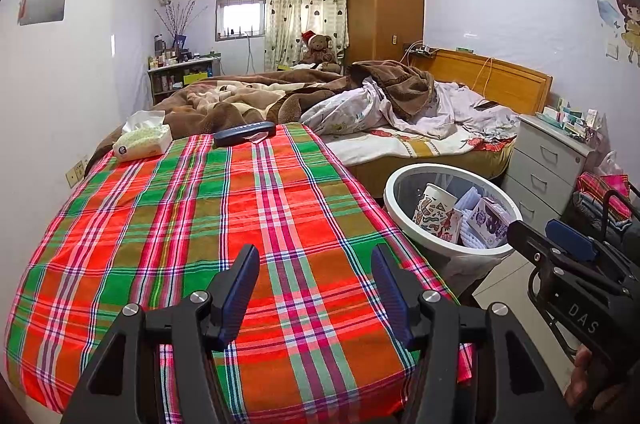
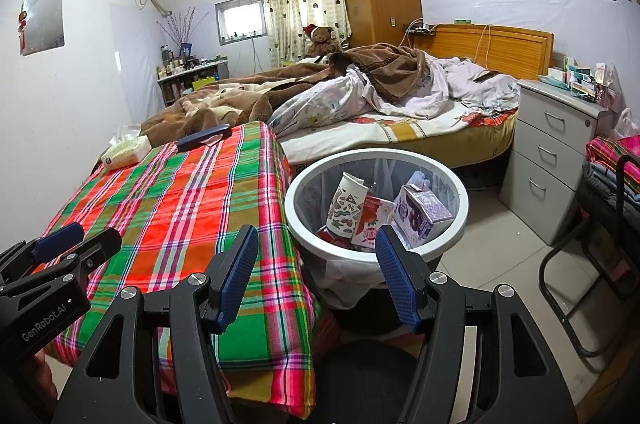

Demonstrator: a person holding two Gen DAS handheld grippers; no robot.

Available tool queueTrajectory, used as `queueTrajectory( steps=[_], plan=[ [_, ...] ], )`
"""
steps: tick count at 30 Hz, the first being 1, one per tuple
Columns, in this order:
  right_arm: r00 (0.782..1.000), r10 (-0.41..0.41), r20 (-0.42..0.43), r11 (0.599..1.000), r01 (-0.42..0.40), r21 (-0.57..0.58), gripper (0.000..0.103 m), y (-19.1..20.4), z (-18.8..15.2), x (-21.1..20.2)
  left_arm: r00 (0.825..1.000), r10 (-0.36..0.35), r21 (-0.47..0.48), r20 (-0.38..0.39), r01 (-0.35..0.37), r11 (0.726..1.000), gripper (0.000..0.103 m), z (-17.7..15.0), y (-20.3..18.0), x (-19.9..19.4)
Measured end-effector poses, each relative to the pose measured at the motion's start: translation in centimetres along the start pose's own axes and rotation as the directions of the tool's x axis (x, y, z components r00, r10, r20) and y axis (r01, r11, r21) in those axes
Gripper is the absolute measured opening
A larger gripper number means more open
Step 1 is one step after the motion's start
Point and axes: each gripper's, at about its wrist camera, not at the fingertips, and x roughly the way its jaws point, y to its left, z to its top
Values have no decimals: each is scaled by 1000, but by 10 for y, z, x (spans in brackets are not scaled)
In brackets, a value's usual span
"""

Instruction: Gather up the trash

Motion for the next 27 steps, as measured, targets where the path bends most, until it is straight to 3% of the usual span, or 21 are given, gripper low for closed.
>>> queueTrajectory(
  steps=[27],
  plan=[
    [1000,1,4,1000,-1,-2,63,0,3,-3,1000,-6,-3,4,6,1000,58,1,0,-5]
  ],
)
